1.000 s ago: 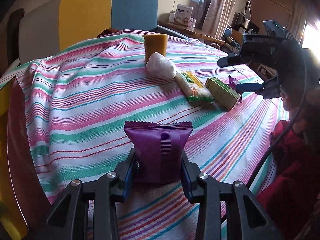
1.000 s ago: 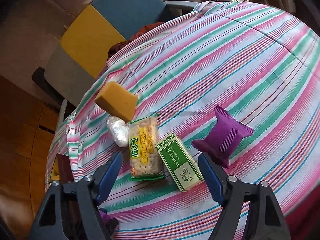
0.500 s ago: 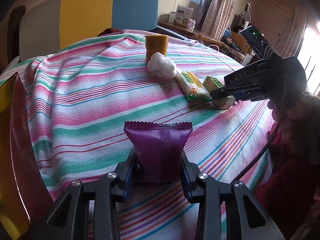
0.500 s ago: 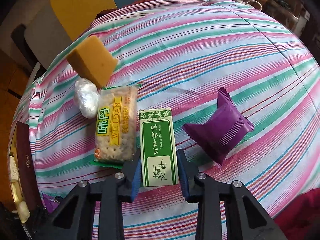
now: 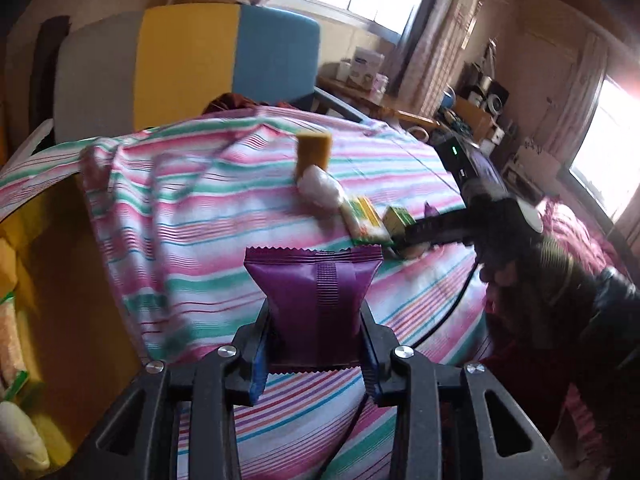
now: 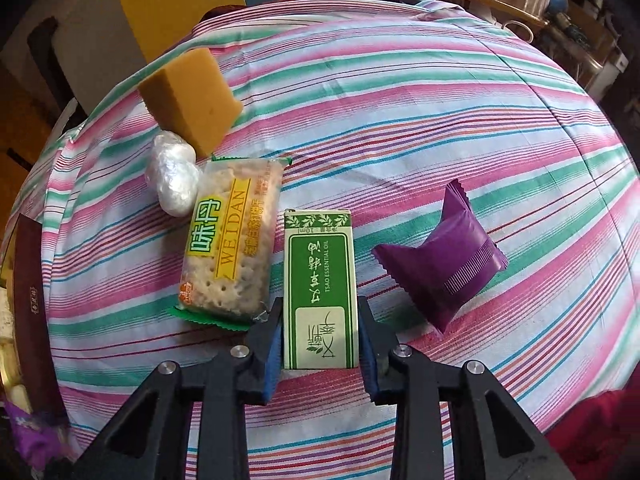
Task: Organize objects
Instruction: 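Lower the purple snack into the gold box and open the left tool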
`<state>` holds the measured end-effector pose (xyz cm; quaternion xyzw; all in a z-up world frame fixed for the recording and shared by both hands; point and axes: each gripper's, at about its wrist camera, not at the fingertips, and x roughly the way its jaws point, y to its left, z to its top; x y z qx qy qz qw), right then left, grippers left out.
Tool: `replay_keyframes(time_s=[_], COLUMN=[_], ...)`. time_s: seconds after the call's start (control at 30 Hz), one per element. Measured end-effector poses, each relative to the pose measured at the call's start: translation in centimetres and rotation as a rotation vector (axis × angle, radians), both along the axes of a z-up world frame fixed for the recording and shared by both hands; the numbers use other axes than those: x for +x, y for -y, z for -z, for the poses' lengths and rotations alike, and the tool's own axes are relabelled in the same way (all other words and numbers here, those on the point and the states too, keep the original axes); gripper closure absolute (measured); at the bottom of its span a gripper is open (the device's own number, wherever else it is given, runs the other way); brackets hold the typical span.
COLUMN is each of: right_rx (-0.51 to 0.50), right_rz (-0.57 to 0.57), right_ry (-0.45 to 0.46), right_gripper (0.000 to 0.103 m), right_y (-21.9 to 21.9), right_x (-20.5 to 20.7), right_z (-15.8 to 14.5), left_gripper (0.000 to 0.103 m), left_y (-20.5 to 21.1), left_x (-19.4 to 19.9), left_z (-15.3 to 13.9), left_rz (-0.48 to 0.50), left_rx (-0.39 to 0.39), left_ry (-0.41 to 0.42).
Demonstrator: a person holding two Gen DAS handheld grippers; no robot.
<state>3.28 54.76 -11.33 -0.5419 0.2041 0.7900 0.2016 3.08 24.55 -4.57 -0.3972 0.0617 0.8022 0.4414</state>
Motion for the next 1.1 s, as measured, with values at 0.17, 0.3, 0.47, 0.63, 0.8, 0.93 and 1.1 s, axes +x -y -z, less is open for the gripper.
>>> replay_keyframes(time_s=[0.17, 0.3, 0.47, 0.63, 0.8, 0.93, 1.1], right_rx=[0.013, 0.022, 0.034, 0.046, 0.063, 0.064, 0.065], right_rz=[-0.015, -0.024, -0.036, -0.048, -0.066, -0.068, -0.078], right_ry=[0.005, 0.01, 0.014, 0.019, 0.025, 0.025, 0.024], right_gripper=[0.07, 0.07, 0.07, 0.07, 0.07, 0.07, 0.069], right_y=[0.0, 0.0, -0.1, -0.2, -0.2, -0.2, -0.5], right_x=[0.3, 0.6, 0.9, 1.2, 1.5, 1.5, 1.9], right_z=[0.0, 0.0, -0.1, -0.1, -0.2, -0.2, -0.3], left_gripper=[0.066, 0.066, 0.066, 0.066, 0.066, 0.066, 0.066], left_y=[4.9, 9.8, 16.0, 17.9, 17.4, 15.8, 14.0], left_x=[-3.7, -8.2, -12.8, -16.1, -19.4, -21.9, -24.4], left_z=[-1.5, -1.7, -0.9, -0.2, 1.0, 2.2, 3.9], left_rz=[-0.144, -0.304, -0.474, -0.531, -0.559, -0.545, -0.54], left_rx=[0.041, 0.039, 0.033, 0.003, -0.008, -0.04, -0.125], left_ry=[0.059, 0.096, 0.146, 0.164, 0.215, 0.243, 0.255])
